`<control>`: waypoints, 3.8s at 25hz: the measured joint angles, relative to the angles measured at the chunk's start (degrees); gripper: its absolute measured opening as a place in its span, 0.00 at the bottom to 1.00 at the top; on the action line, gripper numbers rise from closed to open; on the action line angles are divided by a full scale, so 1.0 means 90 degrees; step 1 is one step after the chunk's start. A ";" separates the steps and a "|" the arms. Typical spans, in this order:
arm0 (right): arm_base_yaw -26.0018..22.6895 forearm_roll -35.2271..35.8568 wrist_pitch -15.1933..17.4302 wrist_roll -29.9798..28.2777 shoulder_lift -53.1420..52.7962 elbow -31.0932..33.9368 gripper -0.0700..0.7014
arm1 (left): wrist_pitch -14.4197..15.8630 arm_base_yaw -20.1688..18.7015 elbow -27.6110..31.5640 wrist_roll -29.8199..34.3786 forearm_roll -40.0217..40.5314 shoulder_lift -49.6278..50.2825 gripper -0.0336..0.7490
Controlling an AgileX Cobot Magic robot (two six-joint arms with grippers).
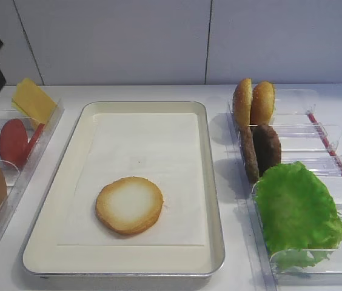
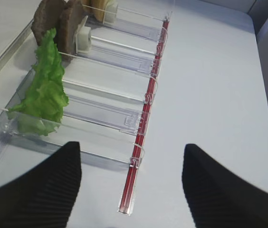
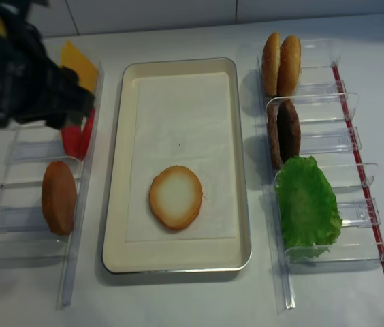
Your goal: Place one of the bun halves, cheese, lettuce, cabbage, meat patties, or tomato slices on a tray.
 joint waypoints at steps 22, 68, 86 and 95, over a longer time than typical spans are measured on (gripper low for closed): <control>0.0000 0.0000 0.0000 0.0000 0.0000 0.0000 0.73 | 0.0148 0.0000 0.1914 0.0113 0.1053 -0.3870 0.65; 0.0000 0.0000 0.0000 0.0000 0.0000 0.0000 0.73 | -0.0350 0.0111 0.5092 0.0968 -0.0900 -0.7933 0.65; 0.0000 0.0000 0.0000 0.0000 0.0000 0.0000 0.73 | -0.0350 0.1258 0.5092 0.0968 -0.0900 -0.7933 0.65; 0.0000 0.0000 0.0000 0.0000 0.0000 0.0000 0.73 | -0.0350 0.1258 0.5092 0.0968 -0.0900 -0.7933 0.65</control>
